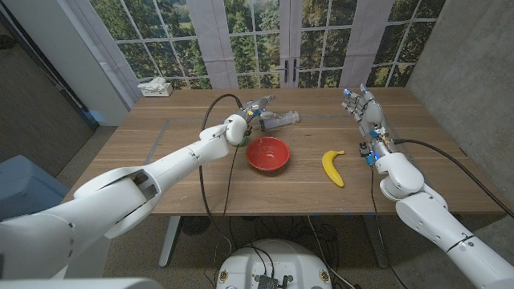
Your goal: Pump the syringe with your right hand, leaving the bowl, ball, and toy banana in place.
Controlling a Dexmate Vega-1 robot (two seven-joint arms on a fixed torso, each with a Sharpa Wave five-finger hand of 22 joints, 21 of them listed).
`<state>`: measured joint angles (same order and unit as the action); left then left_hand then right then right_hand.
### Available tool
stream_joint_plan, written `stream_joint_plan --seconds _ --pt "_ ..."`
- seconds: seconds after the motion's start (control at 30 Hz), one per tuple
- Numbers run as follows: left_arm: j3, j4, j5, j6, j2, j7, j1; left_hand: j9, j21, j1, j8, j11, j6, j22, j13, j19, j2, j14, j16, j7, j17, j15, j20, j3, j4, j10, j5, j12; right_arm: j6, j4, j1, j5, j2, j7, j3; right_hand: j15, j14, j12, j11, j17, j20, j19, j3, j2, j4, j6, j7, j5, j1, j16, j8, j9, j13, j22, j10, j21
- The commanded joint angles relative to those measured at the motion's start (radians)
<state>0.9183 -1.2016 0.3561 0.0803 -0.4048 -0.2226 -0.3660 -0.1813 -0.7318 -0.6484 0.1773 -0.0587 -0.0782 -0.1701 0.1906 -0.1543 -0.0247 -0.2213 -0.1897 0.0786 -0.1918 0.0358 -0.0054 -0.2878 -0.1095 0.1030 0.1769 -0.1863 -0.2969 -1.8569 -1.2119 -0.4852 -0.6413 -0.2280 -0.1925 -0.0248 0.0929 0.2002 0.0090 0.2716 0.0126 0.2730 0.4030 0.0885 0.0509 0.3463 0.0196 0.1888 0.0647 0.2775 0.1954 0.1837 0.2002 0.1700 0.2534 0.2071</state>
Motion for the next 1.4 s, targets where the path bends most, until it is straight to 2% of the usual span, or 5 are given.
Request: stream_joint_plan --seconds 0.03,0.27,0.73,0.93,1.4 --pt "-0.065 0.031 -0.039 -0.232 -0.019 -0.136 -0.052 -0.002 0.003 0.026 0.008 -0.008 -0.007 -0.004 -0.001 -0.020 -0.011 -0.015 -0.013 0.010 -0.004 0.028 0.003 -0.004 0.016 0.005 -0.002 -0.009 0.010 0.019 0.030 -0.003 0.002 0.006 -0.016 0.000 0.007 0.005 0.007 0.003 0.006 0.002 0.001 0.045 -0.003 -0.009 0.004 0.000 0.002 -0.003 -0.002 0.004 0.003 0.003 0.005 -0.003" --pt "-0.110 -0.012 -0.095 -0.253 -0.039 -0.098 -0.089 0.003 0.055 0.095 -0.007 -0.026 0.080 -0.002 -0.006 0.027 -0.019 0.064 0.009 0.032 0.004 0.026 0.003 0.006 0.021 -0.125 0.002 0.013 0.030 0.022 0.044 -0.008 -0.010 0.015 -0.021 0.000 0.006 0.004 0.003 0.004 0.003 0.002 -0.001 0.044 -0.003 -0.014 0.005 0.000 0.001 -0.003 -0.003 0.003 0.003 0.003 0.002 -0.004" --pt "-0.198 -0.123 -0.231 -0.306 -0.093 0.019 -0.173 0.007 0.261 0.226 -0.008 -0.031 0.321 0.001 -0.011 0.255 -0.037 0.425 0.022 -0.024 0.017 0.029 -0.047 0.027 0.011 -0.390 0.012 0.015 0.023 0.047 0.056 -0.021 -0.016 0.036 -0.029 -0.002 -0.006 -0.003 0.003 0.003 -0.006 -0.004 -0.006 0.034 -0.009 -0.035 0.000 -0.001 0.002 -0.011 -0.009 0.002 0.002 0.003 -0.018 -0.009" --pt "-0.243 -0.168 -0.307 -0.330 -0.108 0.049 -0.224 0.007 0.303 0.273 -0.007 -0.018 0.370 0.001 -0.012 0.297 -0.060 0.476 0.019 -0.037 0.013 0.023 -0.065 0.032 0.029 -0.445 0.015 0.014 0.021 0.063 0.061 -0.035 -0.014 0.044 -0.032 -0.033 -0.011 -0.003 0.001 0.000 -0.010 -0.008 -0.006 0.032 -0.016 -0.041 0.003 0.000 0.007 -0.016 -0.009 0.001 0.001 0.003 -0.022 -0.010" --pt "-0.313 -0.236 -0.397 -0.384 -0.117 0.057 -0.310 0.008 0.335 0.311 -0.004 -0.015 0.394 0.002 -0.013 0.324 -0.060 0.512 0.019 -0.038 0.015 0.021 -0.091 0.044 0.038 -0.482 0.018 0.014 0.009 0.095 0.072 -0.052 -0.011 0.062 -0.039 -0.036 -0.015 -0.006 0.001 -0.006 -0.026 -0.006 -0.007 0.029 -0.024 -0.052 0.006 0.000 0.012 -0.023 -0.010 0.000 0.000 0.003 -0.033 -0.011"
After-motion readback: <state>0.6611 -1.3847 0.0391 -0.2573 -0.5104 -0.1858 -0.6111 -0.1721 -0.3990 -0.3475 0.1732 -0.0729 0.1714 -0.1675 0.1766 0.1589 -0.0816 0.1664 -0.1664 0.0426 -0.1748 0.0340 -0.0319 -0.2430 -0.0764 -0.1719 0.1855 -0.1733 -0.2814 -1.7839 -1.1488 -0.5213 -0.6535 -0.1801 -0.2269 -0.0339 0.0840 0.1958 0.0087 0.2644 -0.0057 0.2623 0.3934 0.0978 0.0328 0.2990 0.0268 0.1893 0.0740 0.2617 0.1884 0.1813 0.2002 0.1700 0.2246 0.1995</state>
